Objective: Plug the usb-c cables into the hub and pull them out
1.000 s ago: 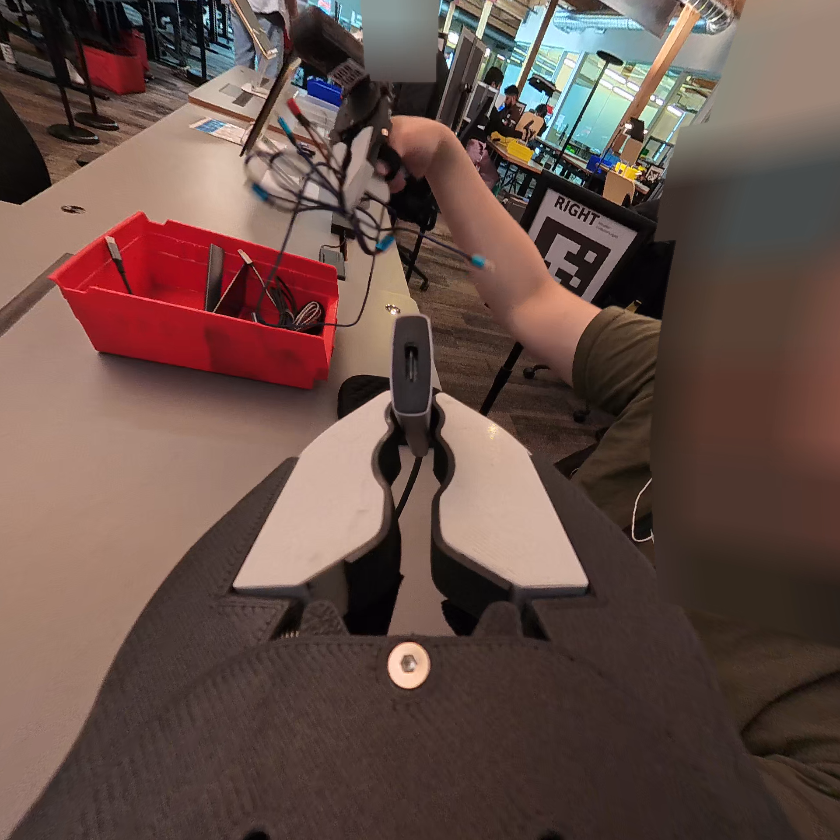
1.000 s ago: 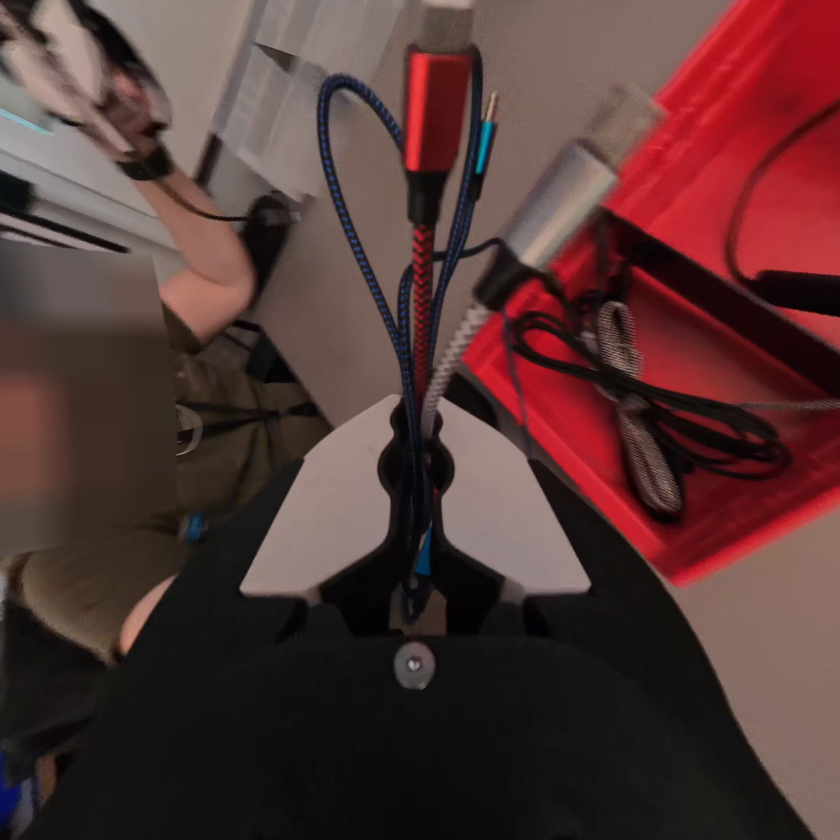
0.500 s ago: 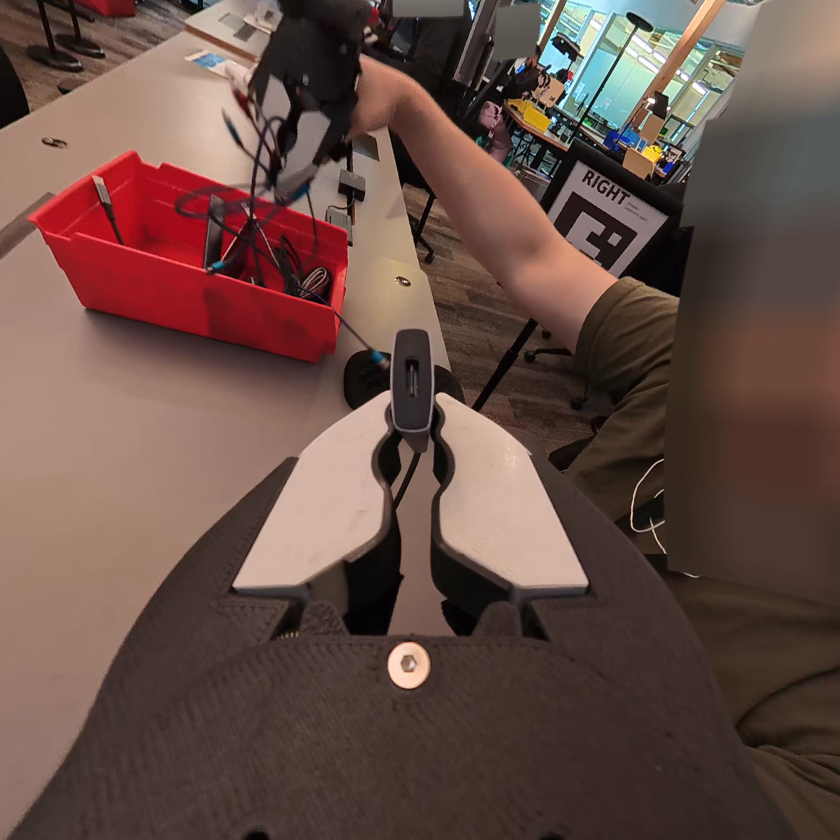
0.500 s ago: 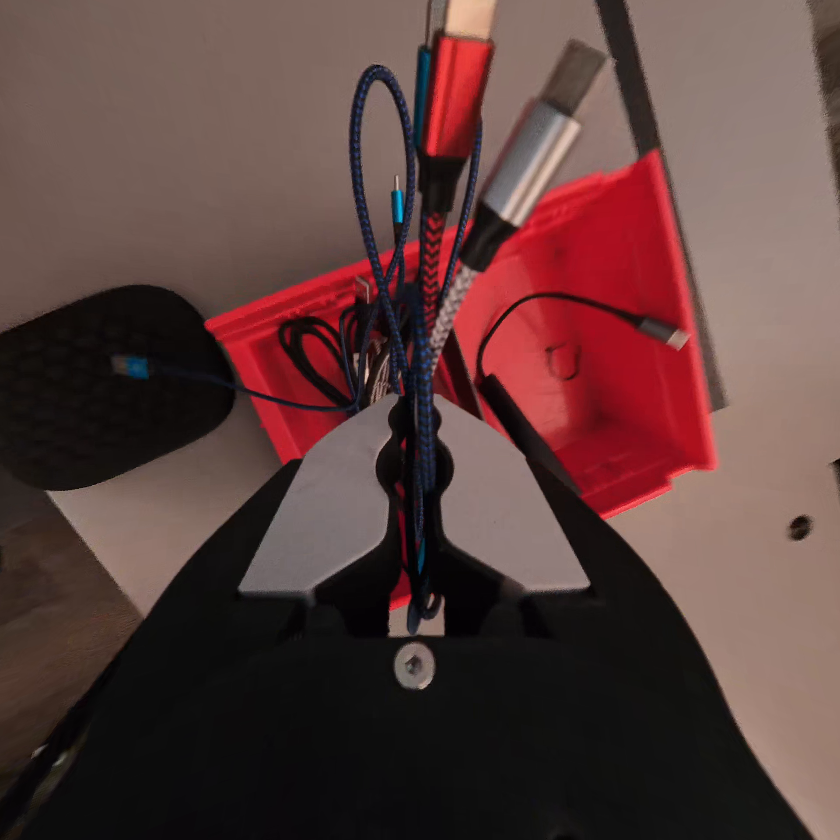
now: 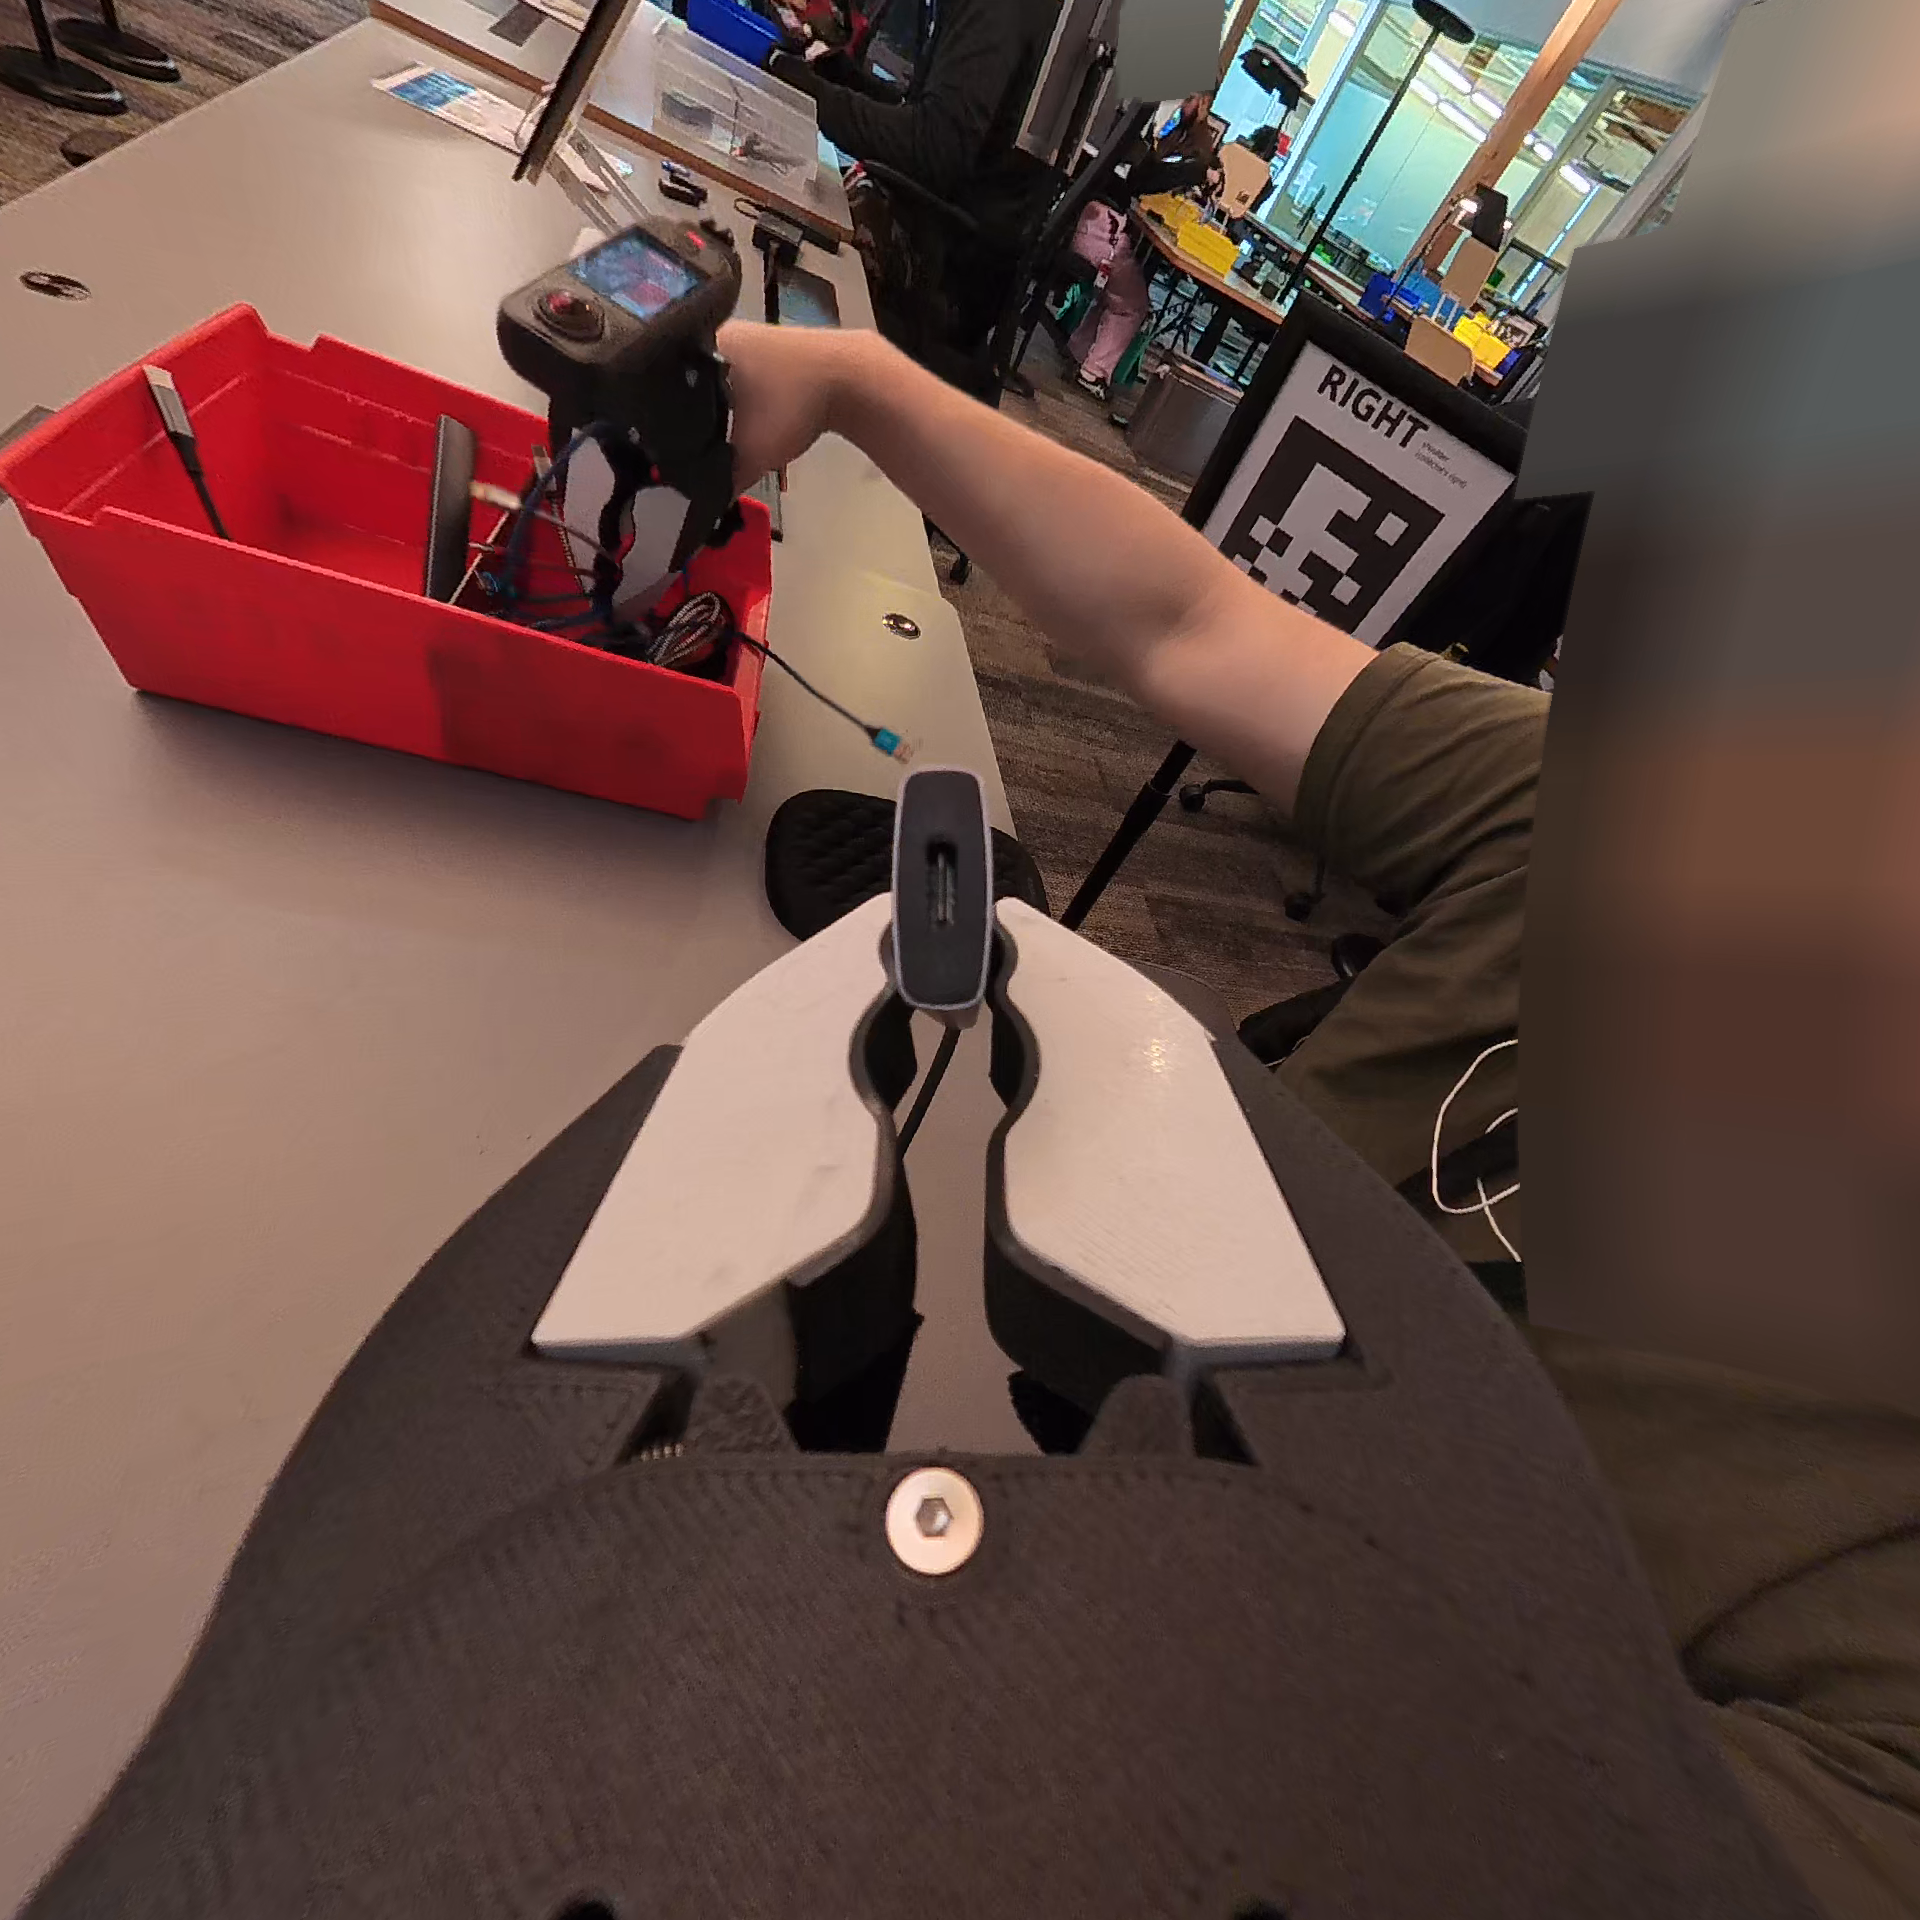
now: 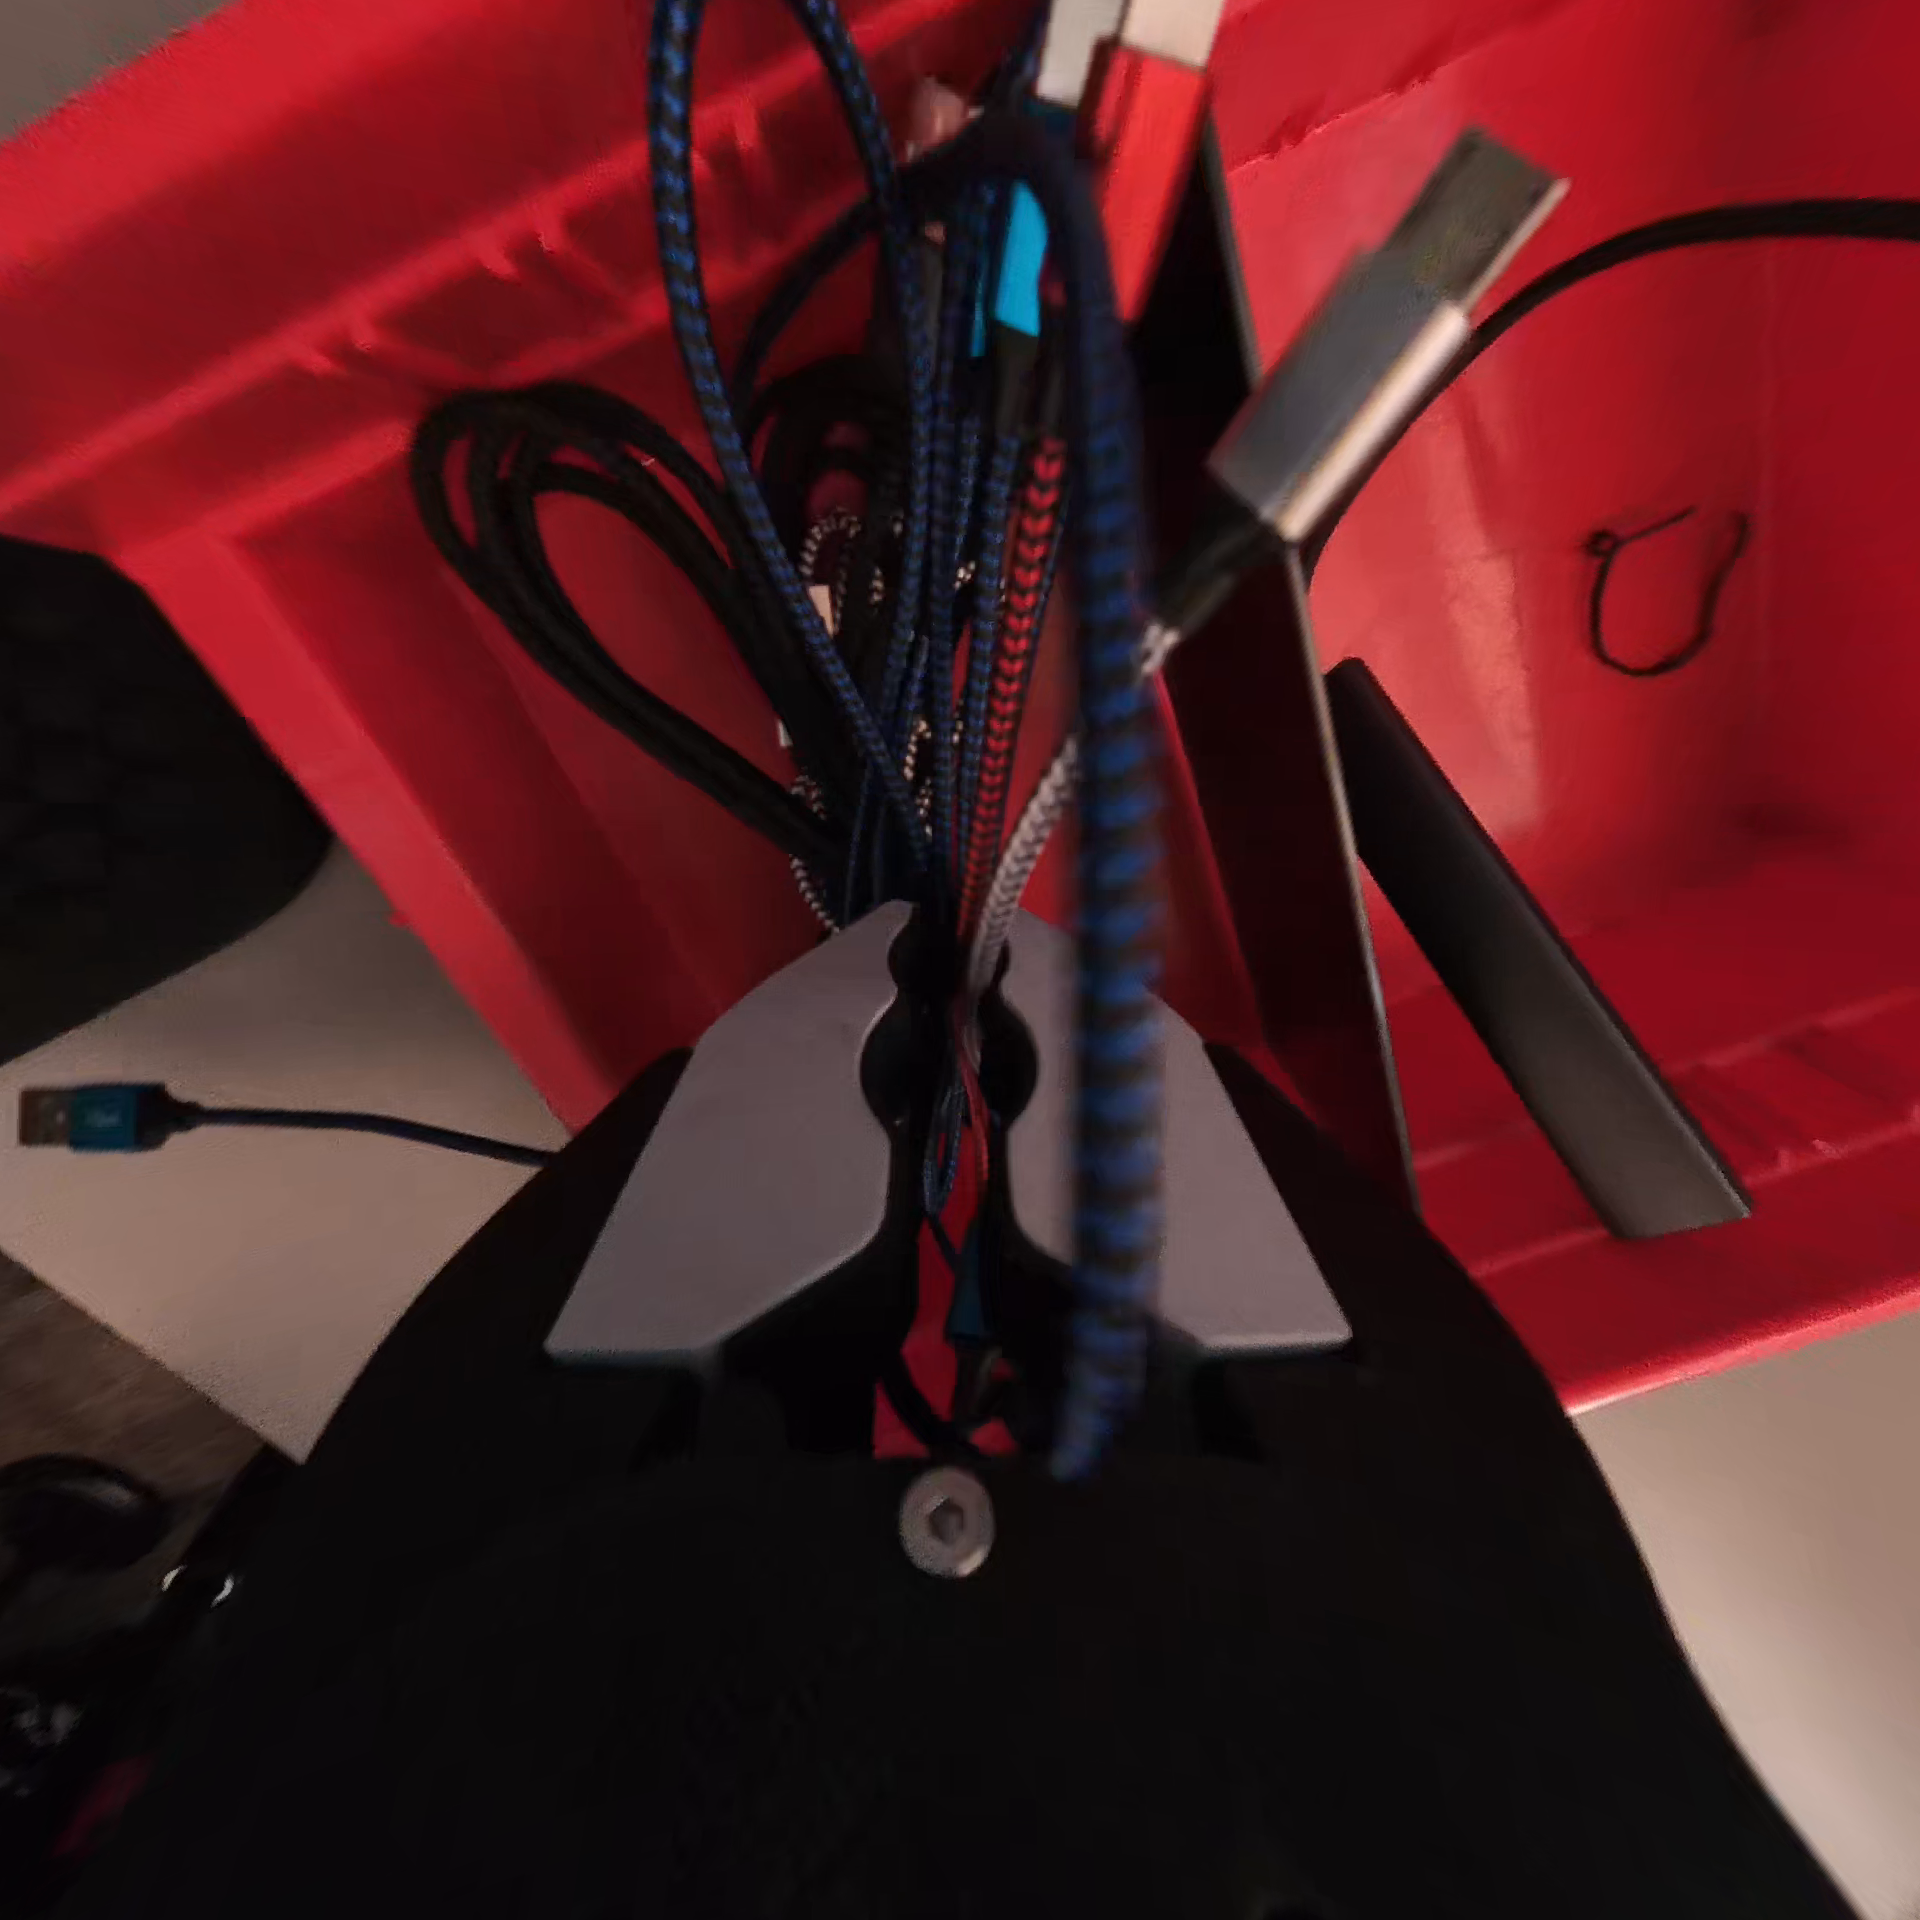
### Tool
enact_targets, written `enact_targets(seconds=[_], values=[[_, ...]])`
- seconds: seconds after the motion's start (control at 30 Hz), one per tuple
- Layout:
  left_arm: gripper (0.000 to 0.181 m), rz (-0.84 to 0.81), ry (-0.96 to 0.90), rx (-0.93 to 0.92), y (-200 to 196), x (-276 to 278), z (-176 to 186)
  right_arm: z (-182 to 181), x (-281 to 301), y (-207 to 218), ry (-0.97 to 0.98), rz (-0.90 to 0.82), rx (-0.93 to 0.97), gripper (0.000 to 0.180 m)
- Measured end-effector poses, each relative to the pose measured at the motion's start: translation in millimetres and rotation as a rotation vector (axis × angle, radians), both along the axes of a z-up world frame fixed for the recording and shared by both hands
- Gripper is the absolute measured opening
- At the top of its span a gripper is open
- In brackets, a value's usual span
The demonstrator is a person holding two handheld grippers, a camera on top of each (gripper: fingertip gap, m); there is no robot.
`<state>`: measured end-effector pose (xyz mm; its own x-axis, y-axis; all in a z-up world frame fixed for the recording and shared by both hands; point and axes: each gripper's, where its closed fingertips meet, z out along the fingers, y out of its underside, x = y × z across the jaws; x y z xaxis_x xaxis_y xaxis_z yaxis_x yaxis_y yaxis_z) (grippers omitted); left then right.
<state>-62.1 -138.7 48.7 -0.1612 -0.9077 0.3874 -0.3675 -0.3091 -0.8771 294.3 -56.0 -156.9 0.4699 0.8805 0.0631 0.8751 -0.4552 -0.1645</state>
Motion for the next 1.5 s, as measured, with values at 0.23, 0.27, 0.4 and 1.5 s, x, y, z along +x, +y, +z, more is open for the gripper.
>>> enact_targets(seconds=[0.23, 0.27, 0.4, 1.5], values=[[0.009, -0.004, 0.015, -0.004, -1, 4, -4, -1, 14, 18, -0.236, 0.064, 0.139, 0.007], [0.01, -0.005, 0.017, -0.003, -2, 4, -4, -2, 14, 18, -0.243, 0.07, 0.136, 0.007], [0.009, -0.011, 0.018, -0.004, -3, 4, -5, 0, 15, 19, -0.219, -0.021, 0.116, 0.017], [0.009, -0.02, -0.011, -0.012, -5, 0, 3, -32, -25, -129, -0.32, 0.287, 0.721, 0.034]])
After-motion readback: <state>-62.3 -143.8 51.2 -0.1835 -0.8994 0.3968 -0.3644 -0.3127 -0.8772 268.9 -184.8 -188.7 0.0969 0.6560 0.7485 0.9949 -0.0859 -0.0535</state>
